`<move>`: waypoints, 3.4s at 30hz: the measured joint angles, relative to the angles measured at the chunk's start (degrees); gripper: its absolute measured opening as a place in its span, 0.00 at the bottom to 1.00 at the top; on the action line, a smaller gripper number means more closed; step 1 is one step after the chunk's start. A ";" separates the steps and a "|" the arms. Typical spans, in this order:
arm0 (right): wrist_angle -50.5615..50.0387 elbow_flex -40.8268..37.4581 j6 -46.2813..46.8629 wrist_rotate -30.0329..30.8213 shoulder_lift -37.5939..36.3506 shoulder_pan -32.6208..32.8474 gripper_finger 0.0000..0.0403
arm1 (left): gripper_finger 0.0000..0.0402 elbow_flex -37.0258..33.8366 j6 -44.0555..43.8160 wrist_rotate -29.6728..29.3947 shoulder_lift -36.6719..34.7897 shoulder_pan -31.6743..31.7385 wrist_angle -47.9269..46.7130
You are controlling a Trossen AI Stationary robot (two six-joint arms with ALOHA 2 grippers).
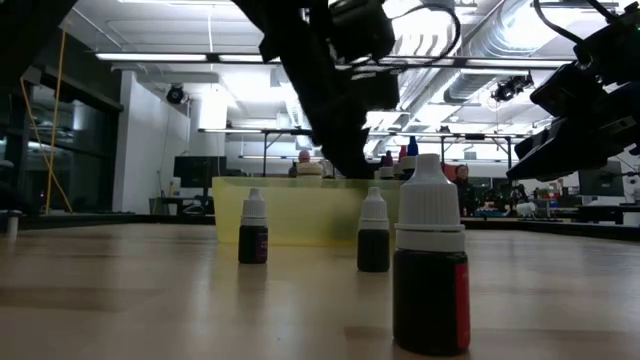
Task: Pick & Place food coloring
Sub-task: Put the top small black food coloring bottle into the yellow container, then put the small green food coloring bottle into the yellow container
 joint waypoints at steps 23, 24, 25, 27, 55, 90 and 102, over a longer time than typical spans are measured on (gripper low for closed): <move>0.04 0.00 0.00 0.00 0.00 0.00 0.00 | 0.24 -0.83 -0.15 0.19 0.00 0.42 0.87; 0.04 0.00 0.00 0.00 0.00 -0.02 0.00 | 0.25 -0.83 -0.15 0.19 0.00 0.42 0.91; 0.04 0.00 0.00 0.00 0.00 0.00 0.00 | 0.26 -0.83 -0.15 0.19 0.00 0.42 0.90; 0.04 0.00 0.00 0.00 0.00 -0.02 0.00 | 0.27 -0.83 -0.15 0.19 0.00 0.42 0.86; 0.02 0.00 0.00 0.00 -0.02 0.00 0.00 | 0.28 -0.77 0.46 0.02 -7.71 1.11 -1.51; -0.04 0.00 -0.02 0.00 -0.02 -0.02 0.00 | 0.63 -17.63 -0.04 4.60 -20.70 -20.33 13.29; 0.04 0.00 0.00 0.00 -0.02 0.00 0.00 | 0.66 -17.81 -4.96 3.36 -11.85 -20.28 18.60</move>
